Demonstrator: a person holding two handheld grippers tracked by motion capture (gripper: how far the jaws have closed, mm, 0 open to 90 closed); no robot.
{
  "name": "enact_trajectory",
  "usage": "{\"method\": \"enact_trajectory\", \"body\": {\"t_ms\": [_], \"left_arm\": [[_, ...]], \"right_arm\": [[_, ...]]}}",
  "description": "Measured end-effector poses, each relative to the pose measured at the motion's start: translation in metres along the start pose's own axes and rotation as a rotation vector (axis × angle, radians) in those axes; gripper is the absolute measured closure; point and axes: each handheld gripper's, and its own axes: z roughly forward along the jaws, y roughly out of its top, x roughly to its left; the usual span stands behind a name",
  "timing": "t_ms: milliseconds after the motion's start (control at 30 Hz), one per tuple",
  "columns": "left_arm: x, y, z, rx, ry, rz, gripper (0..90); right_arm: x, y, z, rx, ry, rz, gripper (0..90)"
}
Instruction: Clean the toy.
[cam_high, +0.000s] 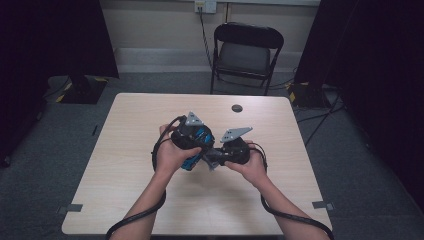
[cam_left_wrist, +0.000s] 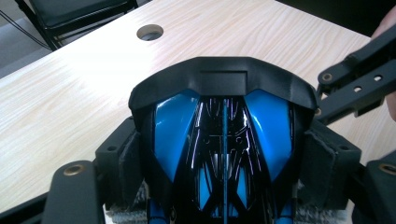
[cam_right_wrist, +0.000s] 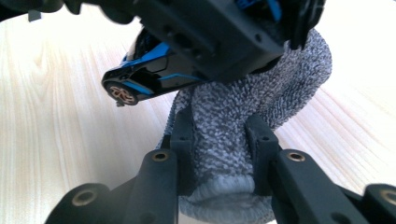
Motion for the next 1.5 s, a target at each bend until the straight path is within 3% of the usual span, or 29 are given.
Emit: {"method": "enact_trajectory", "body": {"t_ms": [533, 1500], "left_arm": [[-0.002, 0.004, 0.002, -0.001, -0.005, -0.002, 25.5], [0.007, 0.004, -0.003, -0.010, 0.024, -0.030, 25.5]], "right_arm": [[0.007, -0.006, 0.004, -0.002, 0.026, 0.002, 69.7], [0.024, -0.010, 0.022, 0.005, 0.079, -0.010, 69.5]]}}
